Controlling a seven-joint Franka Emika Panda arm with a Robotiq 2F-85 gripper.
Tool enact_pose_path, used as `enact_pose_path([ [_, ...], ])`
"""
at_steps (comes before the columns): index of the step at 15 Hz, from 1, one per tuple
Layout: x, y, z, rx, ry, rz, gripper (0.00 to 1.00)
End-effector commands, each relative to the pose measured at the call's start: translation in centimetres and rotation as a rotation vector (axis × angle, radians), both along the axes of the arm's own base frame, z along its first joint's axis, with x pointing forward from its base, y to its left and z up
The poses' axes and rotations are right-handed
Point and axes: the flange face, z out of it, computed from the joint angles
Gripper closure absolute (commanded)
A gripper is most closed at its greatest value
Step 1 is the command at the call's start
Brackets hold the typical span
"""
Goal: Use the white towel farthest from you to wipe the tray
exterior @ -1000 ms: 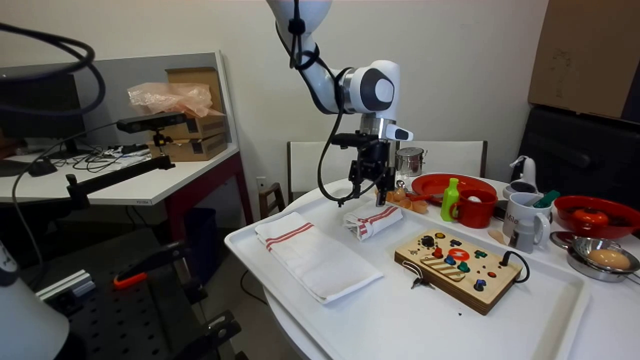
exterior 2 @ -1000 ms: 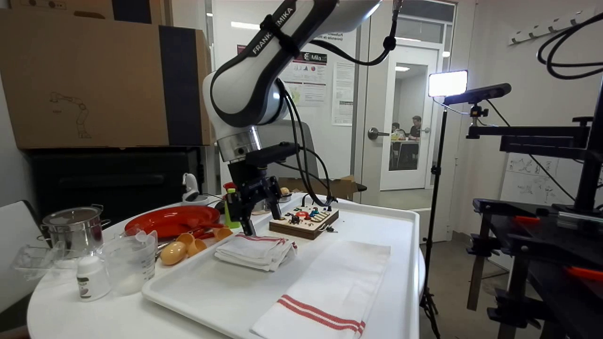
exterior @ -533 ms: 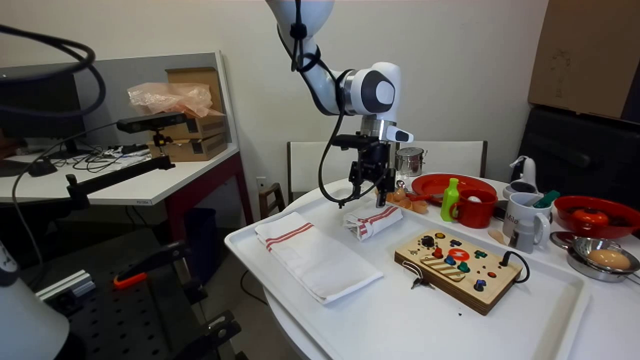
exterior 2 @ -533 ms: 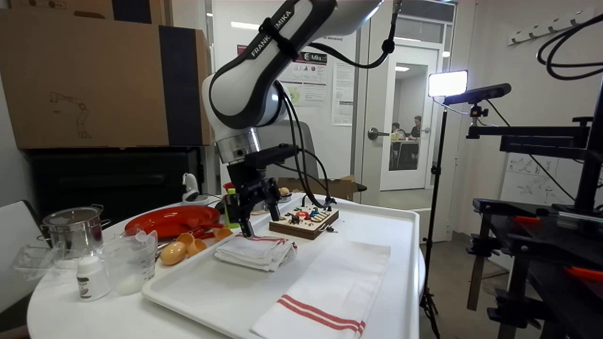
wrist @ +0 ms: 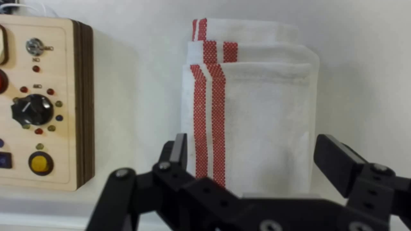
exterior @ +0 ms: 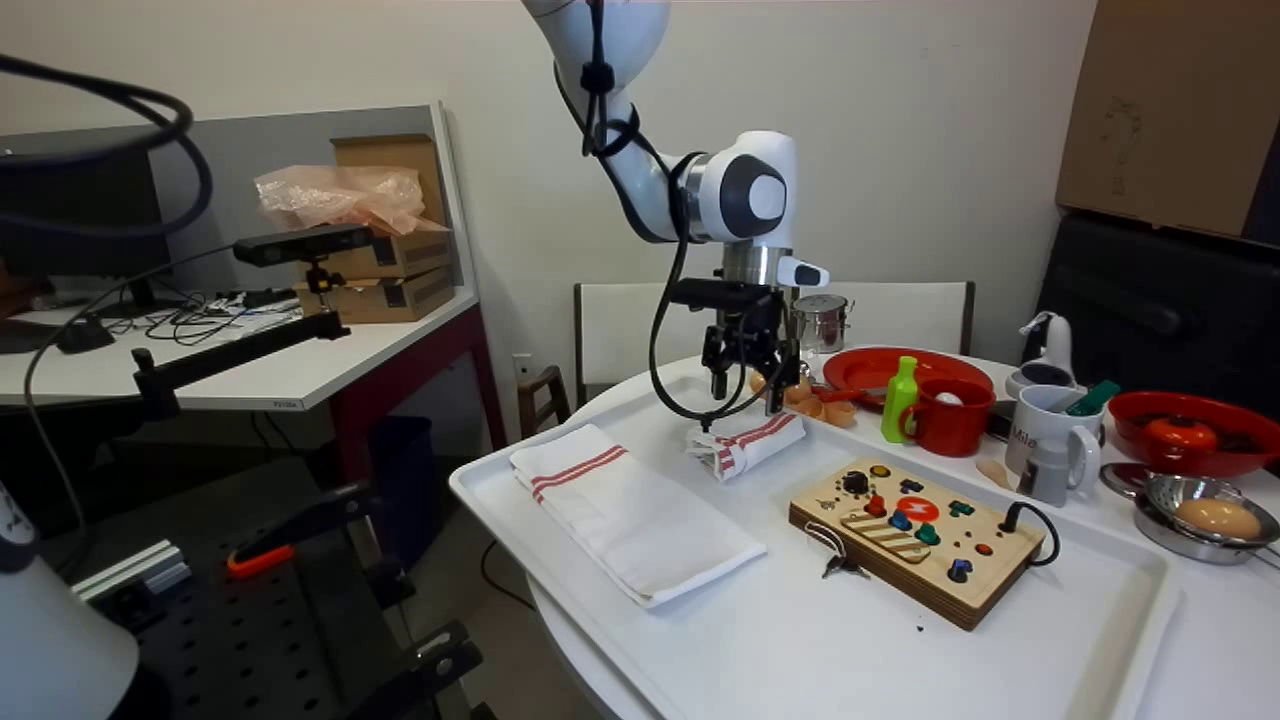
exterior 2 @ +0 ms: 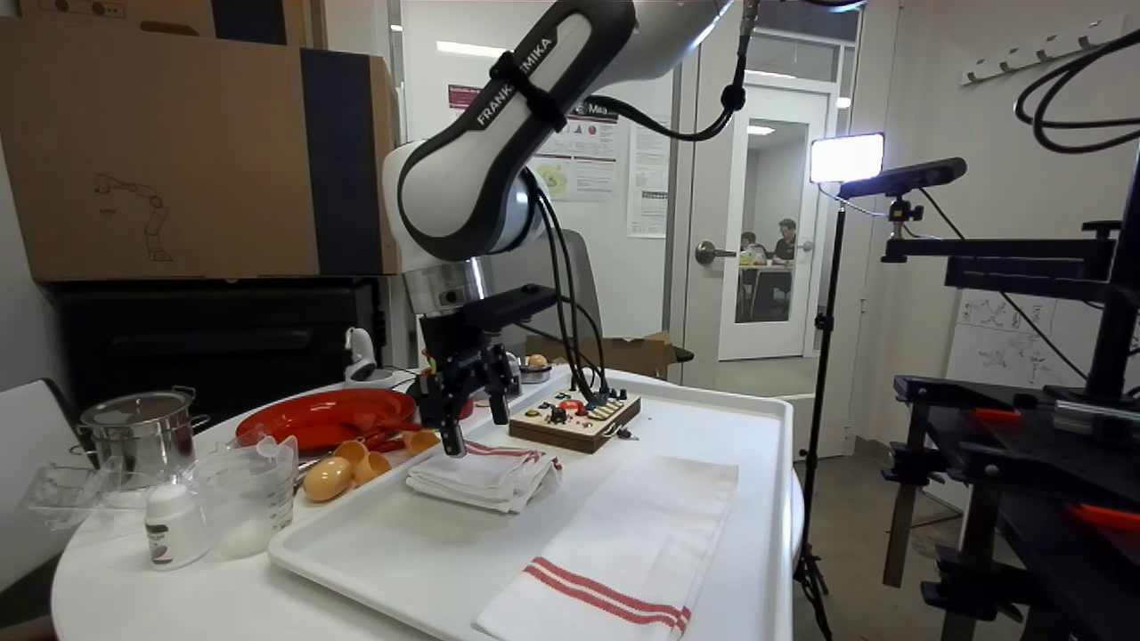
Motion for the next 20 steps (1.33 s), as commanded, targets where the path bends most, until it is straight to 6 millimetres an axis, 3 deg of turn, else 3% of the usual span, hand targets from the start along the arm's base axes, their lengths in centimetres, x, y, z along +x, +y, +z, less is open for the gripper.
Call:
enact_pose_path([
  [1, 0.1, 0.3, -0.9, 0.000, 0.016, 0.061, 0.00],
  [17, 0.8, 0.3, -4.4, 0.008, -0.017, 0.127, 0.00],
  [19, 0.9, 0.2, -4.4, 0.008, -0.020, 0.126, 0.26],
  [20, 0.9, 0.2, -4.4, 0.009, -0.020, 0.124, 0.32],
])
